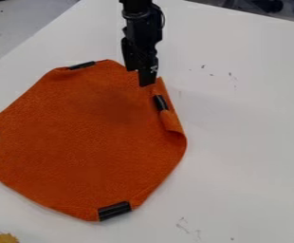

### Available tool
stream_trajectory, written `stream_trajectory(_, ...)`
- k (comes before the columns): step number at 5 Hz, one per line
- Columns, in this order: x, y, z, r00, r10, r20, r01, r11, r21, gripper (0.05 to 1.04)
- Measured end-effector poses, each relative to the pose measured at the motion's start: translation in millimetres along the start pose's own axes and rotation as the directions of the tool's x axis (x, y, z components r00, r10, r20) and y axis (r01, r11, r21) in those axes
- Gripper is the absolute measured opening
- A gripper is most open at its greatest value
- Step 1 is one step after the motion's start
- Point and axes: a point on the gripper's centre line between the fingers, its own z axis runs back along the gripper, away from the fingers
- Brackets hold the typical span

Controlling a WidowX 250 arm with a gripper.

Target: Fold the clothe from top right to bottom left

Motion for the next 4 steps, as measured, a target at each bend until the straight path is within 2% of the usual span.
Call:
stream_trajectory(1,11,-34,-15,0.992,0.124,0.001,-0.124,0.991,-0.050,1.000)
stream_trajectory(2,2,-46,-9,0.953,0.292,0.079,-0.295,0.955,0.024,1.000)
stream_trajectory(4,10,-43,-5,0.928,0.352,0.125,-0.363,0.929,0.076,1.000)
